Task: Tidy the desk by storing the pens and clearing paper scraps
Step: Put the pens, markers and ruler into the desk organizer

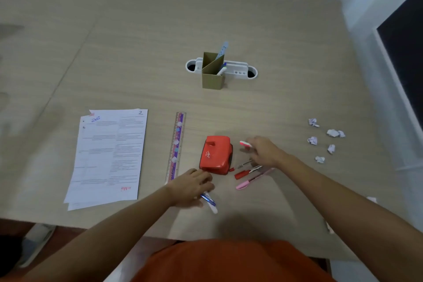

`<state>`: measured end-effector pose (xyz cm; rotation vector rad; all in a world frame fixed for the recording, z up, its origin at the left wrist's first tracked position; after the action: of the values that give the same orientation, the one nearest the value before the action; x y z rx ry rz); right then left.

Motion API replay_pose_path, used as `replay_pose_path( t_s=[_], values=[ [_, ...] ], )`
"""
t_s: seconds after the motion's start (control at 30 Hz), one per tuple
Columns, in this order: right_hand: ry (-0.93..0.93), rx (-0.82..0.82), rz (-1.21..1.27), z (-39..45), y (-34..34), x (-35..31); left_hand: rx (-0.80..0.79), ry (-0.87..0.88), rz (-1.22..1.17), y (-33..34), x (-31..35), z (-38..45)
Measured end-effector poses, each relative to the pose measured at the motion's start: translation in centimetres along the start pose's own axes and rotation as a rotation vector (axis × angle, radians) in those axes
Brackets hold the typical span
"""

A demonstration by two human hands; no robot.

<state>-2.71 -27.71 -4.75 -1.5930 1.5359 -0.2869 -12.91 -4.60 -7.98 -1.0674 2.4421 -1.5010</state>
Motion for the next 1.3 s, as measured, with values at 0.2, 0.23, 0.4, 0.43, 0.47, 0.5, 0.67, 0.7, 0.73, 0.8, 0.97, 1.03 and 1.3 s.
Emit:
replay_pose_path(
  t_s=[0.2, 0.23, 0.4, 0.43, 0.47, 0.5, 0.67, 0.7, 0.73, 0.8, 0.97, 1.03, 1.3],
  values=[
    [0.041, -0.078, -0.095, -0.5, 2.8, 0.7, 0.101, -0.043, 0.098, 1.2, 0.3, -0.1],
    [0.042, -0.073, -0.117, -0.4, 2.9, 0.6, 0.105, -0.050, 0.096, 1.1, 0.3, -0.1],
    [-0.048, -0.023, -0.351, 0.1, 2.4, 1.5, 0.124, -0.062, -0.257, -0.3, 0.2, -1.2],
    [-0.049, -0.002, -0.347, 0.0, 1.8, 2.0, 0.154, -0.075, -0.340, -0.7, 0.1, -1.7],
    [-0.046, 0.013, -0.334, -0.1, 1.1, 2.6, 0.197, -0.100, -0.413, -1.4, -0.2, -2.3],
    [-0.036, 0.026, -0.314, -0.3, 0.1, 3.2, 0.253, -0.138, -0.485, -2.4, -0.6, -2.9],
    [-0.002, 0.338, 0.141, -0.6, -7.2, 2.9, 0.808, -0.305, -0.772, -11.7, -5.8, -4.6],
    [0.032, 0.411, 0.281, -0.3, -8.5, 2.1, 0.875, -0.324, -0.840, -13.7, -7.2, -4.6],
    [0.065, 0.482, 0.454, 0.2, -9.8, 1.1, 0.928, -0.337, -0.901, -15.7, -8.6, -4.3],
    [0.064, 0.610, 0.891, 1.8, -11.8, -1.2, 1.029, -0.348, -1.016, -18.8, -11.4, -3.3],
    [0.014, 0.757, 1.392, 7.2, -17.1, -5.2, 1.200, -0.347, -1.306, -23.8, -17.4, 1.2],
    [0.033, 0.769, 1.424, 9.4, -18.8, -5.6, 1.218, -0.335, -1.377, -25.2, -19.3, 3.2],
    [0.118, 0.705, 1.103, 15.5, -19.9, -3.7, 1.123, -0.329, -1.251, -26.8, -24.0, 8.9]
  ],
)
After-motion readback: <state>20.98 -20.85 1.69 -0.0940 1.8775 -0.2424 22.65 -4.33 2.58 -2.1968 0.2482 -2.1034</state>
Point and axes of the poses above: each hand's wrist, its own z-axis towards the middle knuckle, its own y-axis out of the palm, x = y × z, the point moved 4 cm from there along z, towards the middle knuckle, and after that the axes turned 14 degrees about -x, right-handed, at the moved point
